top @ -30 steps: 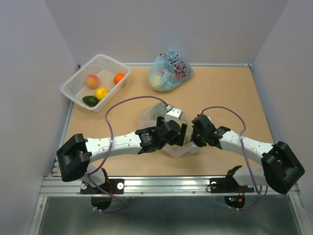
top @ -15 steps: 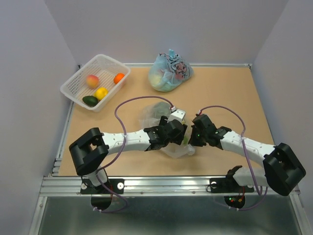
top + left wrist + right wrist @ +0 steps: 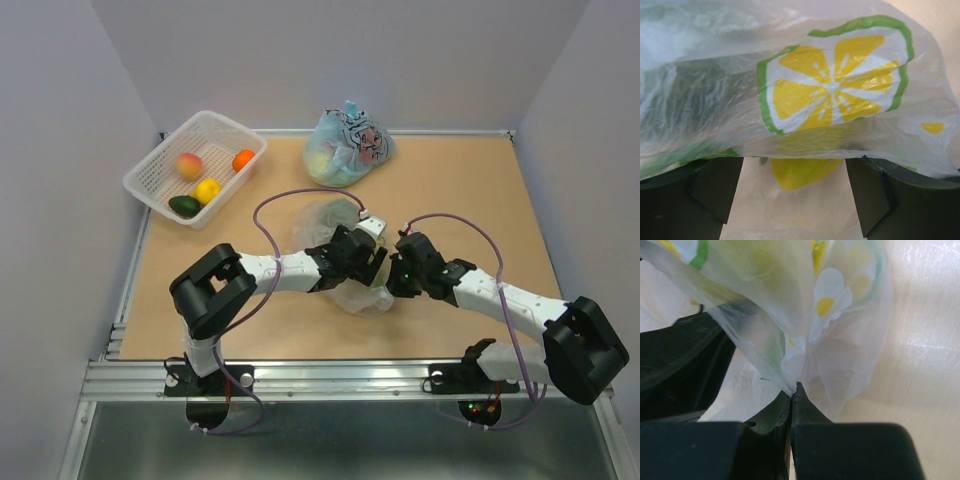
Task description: Untie the knot of the plastic bag and take out the fruit
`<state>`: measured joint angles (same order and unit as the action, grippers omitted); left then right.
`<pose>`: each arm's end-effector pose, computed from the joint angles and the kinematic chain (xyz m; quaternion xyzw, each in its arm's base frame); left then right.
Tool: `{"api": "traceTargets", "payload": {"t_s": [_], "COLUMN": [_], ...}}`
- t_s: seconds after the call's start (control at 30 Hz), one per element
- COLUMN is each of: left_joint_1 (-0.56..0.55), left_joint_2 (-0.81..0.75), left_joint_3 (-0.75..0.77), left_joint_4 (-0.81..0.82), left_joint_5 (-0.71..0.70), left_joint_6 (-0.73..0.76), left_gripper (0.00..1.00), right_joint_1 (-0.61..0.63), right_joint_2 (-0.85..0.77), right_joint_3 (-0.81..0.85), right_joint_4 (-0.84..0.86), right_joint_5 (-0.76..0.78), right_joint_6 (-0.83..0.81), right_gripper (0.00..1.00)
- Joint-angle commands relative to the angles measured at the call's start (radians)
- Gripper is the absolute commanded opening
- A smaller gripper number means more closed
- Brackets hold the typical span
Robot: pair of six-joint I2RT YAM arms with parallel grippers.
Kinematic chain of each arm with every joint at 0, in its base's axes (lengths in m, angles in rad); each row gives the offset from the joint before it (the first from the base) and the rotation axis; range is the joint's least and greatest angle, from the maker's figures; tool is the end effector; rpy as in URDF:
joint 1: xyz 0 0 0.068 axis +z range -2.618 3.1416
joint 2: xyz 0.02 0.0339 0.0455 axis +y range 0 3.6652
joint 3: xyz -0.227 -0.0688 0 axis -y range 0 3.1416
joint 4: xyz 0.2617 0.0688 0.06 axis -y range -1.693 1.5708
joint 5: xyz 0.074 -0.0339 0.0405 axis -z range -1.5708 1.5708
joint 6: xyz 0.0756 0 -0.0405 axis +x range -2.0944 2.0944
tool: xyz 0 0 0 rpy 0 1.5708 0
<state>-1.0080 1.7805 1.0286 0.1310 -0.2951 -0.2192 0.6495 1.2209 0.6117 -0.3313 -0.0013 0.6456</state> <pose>0.2418 -0.3421 0.1155 0.2759 0.8380 -0.1536 0.4451 0.2224 0.1690 0.1053 -0.0021 0.9507 0.1875 0.2468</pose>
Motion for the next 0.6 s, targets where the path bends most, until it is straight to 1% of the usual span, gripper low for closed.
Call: {"api": "traceTargets", "payload": {"t_s": [0.0,0.1,0.23,0.27,0.33,0.37,0.4,0.47,0.57], "left_joint_1": [0.003,0.006,0.019,0.022,0.031,0.032,0.032,0.032,0.032], "left_joint_2": [0.025,0.056,0.094,0.094,0.079,0.068,0.038,0.002,-0.070], "left_joint_3": [0.051,0.071,0.087,0.085,0.071,0.058,0.045,0.010,-0.022], "left_joint_4": [0.061,0.073,0.076,0.076,0.079,0.081,0.081,0.085,0.085], "left_joint_5": [0.066,0.077,0.080,0.080,0.080,0.079,0.077,0.076,0.096], "left_joint_6": [0.080,0.087,0.080,0.075,0.064,0.063,0.060,0.058,0.055], "left_gripper": [0.93,0.92,0.80,0.71,0.60,0.45,0.37,0.29,0.24], "right_joint_1": [0.006,0.006,0.006,0.006,0.006,0.006,0.006,0.006,0.006], "right_joint_2": [-0.021,-0.015,-0.014,-0.012,-0.017,-0.020,-0.023,-0.027,-0.037], "right_joint_3": [0.033,0.034,0.040,0.040,0.039,0.036,0.034,0.033,0.040], "right_joint_4": [0.018,0.018,0.018,0.020,0.017,0.017,0.017,0.015,0.014], "right_joint_5": [-0.045,-0.048,-0.042,-0.037,-0.019,-0.005,-0.005,0.050,0.090], "right_joint_6": [-0.040,-0.041,-0.041,-0.041,-0.037,-0.032,-0.024,-0.018,-0.011], "right_gripper": [0.01,0.01,0.01,0.01,0.01,0.01,0.01,0.00,0.00]}}
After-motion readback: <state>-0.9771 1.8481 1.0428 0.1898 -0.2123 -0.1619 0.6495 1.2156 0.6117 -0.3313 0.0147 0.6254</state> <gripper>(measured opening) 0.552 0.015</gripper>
